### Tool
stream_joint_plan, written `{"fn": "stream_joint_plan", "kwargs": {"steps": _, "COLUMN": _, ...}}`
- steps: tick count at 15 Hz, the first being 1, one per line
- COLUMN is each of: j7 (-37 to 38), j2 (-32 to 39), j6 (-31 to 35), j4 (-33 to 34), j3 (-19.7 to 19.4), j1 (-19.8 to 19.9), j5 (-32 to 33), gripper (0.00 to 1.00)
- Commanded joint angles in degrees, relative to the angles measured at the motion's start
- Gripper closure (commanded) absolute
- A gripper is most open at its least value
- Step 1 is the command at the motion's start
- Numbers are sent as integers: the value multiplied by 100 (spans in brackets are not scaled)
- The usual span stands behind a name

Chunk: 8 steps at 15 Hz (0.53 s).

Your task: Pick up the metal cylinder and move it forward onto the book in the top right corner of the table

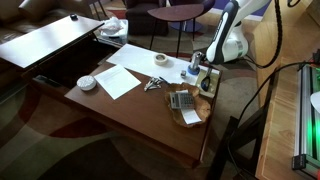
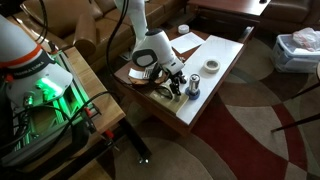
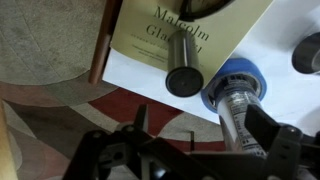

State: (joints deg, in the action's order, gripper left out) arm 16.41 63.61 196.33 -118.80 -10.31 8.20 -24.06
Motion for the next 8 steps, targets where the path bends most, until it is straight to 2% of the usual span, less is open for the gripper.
{"fn": "stream_joint_plan", "kwargs": {"steps": 1, "j7": -402, "j2": -1392, "j6": -720, "j4": -842, "j3": 376, "j1": 761, "j5": 615, "gripper": 0}}
{"fn": "stream_joint_plan", "kwargs": {"steps": 4, "j7": -707, "j2": -2313, "j6": -929, "j4": -1261, "j3": 1280, "j1": 1863, "j5": 1234, "gripper": 0}}
{"fn": "stream_joint_plan", "kwargs": {"steps": 6, "j7": -928, "j2": -2585, "j6": -1198, "j4": -1366, "j3": 2005, "j1": 2645, "j5": 1555, "gripper": 0}}
{"fn": "stream_joint_plan", "kwargs": {"steps": 7, "j7": -673, "j2": -2174, "j6": -948, "j4": -1007, "j3": 1373, "j1": 1915, "j5": 1247, "gripper": 0}}
{"fn": "stream_joint_plan", "kwargs": {"steps": 8, "j7": -795, "j2": -2385, "j6": -1076, "j4": -1115, "j3": 1669, "j1": 2238, "j5": 1332, "gripper": 0}}
